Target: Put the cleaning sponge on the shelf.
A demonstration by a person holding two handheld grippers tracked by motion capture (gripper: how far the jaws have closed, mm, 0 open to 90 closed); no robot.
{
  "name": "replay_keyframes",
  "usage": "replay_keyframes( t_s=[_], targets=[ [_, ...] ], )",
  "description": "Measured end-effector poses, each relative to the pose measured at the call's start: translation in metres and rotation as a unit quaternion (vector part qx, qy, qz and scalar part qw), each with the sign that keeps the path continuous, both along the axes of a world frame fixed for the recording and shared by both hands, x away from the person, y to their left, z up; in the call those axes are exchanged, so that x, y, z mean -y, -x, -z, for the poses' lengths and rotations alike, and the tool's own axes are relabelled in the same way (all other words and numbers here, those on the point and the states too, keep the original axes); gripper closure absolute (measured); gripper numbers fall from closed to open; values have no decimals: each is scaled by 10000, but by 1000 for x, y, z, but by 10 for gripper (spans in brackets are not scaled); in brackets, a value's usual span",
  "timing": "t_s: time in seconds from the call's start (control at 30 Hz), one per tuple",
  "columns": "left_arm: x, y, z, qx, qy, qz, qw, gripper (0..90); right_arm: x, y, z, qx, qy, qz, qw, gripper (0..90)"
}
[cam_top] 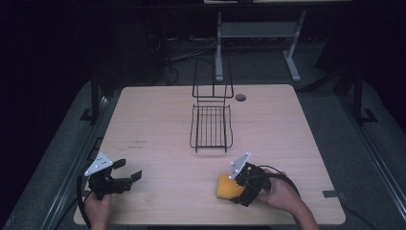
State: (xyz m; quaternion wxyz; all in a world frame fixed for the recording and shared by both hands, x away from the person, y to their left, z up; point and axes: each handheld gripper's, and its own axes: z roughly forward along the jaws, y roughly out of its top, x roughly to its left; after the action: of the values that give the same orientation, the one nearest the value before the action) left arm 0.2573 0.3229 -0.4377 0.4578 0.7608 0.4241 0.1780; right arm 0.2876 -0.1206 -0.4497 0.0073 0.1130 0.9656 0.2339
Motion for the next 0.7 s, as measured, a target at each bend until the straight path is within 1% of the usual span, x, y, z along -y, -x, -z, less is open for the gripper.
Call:
replay_keyframes(
  t_s=[0.27, 0.43, 0.5, 0.7],
  targets=[
    [0, 0, 0, -2, 0, 4, 10000, 140, 1, 0, 1, 33, 50, 18, 10000, 153],
    [-1, 0, 0, -3, 9, 4, 10000, 141, 0, 0, 1, 50, 54, -12, 10000, 170],
    [-1, 0, 0, -3, 12, 3, 10000, 140, 0, 0, 2, 47, 68, -43, 10000, 197],
    [-1, 0, 0, 2, 13, 5, 10000, 140, 1, 1, 1, 37, 87, -54, 9999, 209]
  ],
)
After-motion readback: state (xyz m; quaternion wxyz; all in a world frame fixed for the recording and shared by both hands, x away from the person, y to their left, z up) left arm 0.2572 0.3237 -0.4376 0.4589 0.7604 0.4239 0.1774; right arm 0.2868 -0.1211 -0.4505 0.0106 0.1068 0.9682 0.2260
